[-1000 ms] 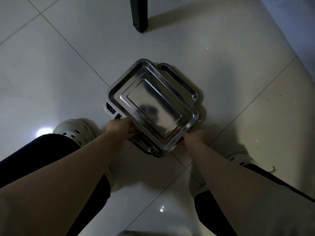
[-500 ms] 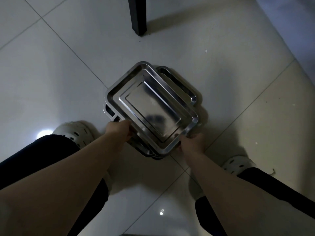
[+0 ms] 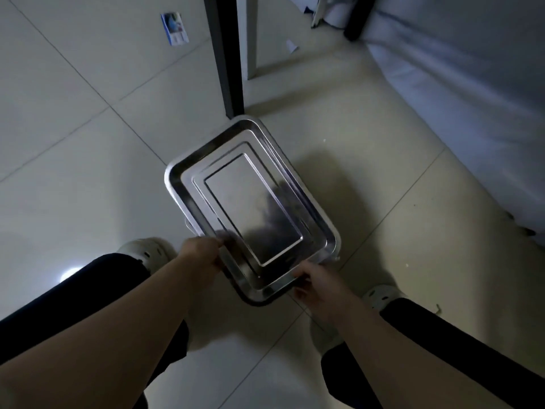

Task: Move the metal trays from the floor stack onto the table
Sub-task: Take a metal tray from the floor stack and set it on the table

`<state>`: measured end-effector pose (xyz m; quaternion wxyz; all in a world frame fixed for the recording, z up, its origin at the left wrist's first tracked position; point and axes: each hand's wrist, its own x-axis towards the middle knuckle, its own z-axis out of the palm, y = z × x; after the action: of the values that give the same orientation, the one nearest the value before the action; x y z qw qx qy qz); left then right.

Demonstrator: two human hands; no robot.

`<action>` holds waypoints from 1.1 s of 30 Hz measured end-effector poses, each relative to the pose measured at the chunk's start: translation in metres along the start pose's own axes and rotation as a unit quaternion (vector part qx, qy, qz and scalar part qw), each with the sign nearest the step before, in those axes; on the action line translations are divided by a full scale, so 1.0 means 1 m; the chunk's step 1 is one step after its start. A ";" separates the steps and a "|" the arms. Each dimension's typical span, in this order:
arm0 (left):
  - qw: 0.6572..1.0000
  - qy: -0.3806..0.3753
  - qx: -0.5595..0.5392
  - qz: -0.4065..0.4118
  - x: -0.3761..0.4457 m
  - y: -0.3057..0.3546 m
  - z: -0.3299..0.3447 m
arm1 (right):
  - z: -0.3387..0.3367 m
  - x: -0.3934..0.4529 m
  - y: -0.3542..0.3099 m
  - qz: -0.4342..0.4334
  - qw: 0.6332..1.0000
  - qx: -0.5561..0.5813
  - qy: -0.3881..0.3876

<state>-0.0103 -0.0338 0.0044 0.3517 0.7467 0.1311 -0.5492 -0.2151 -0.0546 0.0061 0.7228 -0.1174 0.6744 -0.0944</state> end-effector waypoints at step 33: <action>0.882 -0.060 0.047 0.465 -0.509 0.053 -0.036 | -0.101 -0.460 0.003 -0.398 0.892 0.099 -0.189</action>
<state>-0.1378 0.0486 0.4944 0.5382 0.7034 -0.2782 -0.3717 -0.3488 0.0796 0.4374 0.7464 -0.3195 0.4091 -0.4163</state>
